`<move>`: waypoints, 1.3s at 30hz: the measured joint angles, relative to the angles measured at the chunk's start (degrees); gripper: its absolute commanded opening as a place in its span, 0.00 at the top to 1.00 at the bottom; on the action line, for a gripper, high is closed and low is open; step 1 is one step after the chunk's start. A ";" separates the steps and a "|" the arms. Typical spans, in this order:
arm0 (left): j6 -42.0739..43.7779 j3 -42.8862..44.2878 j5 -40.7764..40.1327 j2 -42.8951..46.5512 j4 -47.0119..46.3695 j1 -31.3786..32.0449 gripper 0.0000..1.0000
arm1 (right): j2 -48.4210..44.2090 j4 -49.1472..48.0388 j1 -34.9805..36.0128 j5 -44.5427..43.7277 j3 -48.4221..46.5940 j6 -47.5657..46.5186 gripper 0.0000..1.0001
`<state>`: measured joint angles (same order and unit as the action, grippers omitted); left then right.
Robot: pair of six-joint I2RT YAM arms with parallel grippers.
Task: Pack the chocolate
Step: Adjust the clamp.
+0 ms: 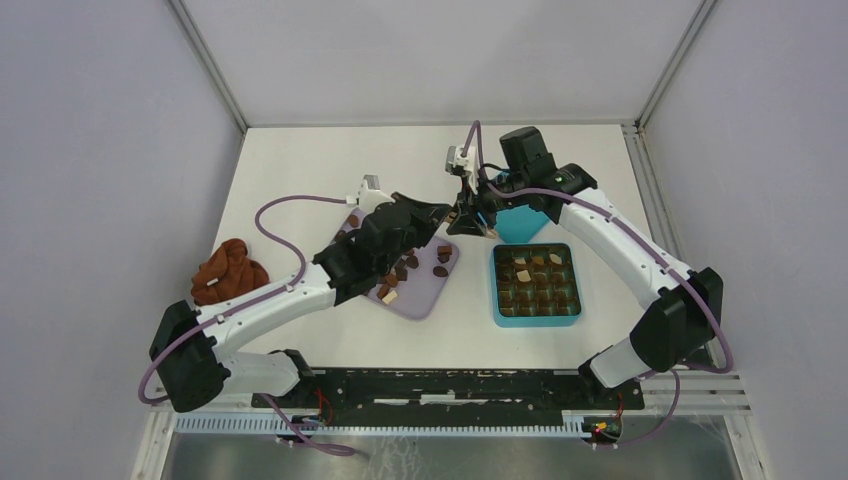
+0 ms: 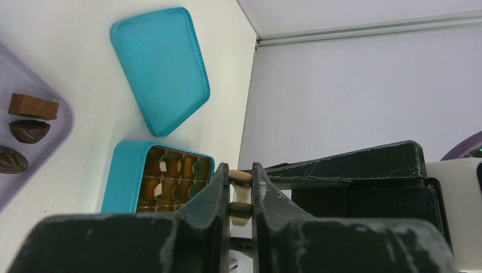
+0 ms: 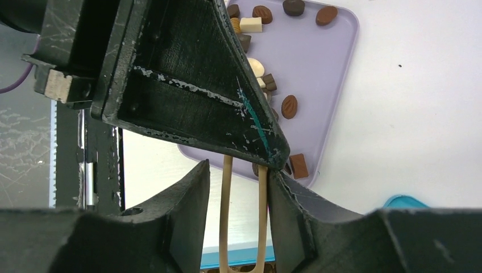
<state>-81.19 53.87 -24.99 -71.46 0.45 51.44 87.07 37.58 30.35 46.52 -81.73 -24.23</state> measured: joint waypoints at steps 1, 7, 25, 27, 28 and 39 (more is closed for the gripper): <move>0.02 -0.17 0.09 0.00 -0.33 0.00 0.98 | 0.02 -0.04 -0.02 -0.02 0.00 -0.02 0.54; 0.00 -0.50 0.22 0.00 -1.09 0.00 0.98 | 0.55 -0.02 -0.02 -0.33 0.00 0.00 0.53; -0.81 -0.79 1.57 -0.04 -2.80 0.00 0.98 | 1.51 0.42 -0.04 -0.90 0.00 0.28 0.58; -1.53 -0.87 1.55 -0.04 -2.82 0.00 0.98 | 1.51 0.46 -0.04 -0.46 0.00 0.35 0.55; -1.75 -0.98 1.51 -0.04 -2.93 0.00 0.98 | 1.51 0.48 -0.04 -0.24 0.00 0.46 0.55; -3.58 -1.79 1.38 0.13 -3.13 -0.11 0.98 | 1.51 0.22 -0.55 0.59 0.00 1.07 0.73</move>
<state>-84.77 52.07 -23.62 -71.33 -2.68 51.33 88.58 37.80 29.80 47.11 -81.73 -23.16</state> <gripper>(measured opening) 0.184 0.368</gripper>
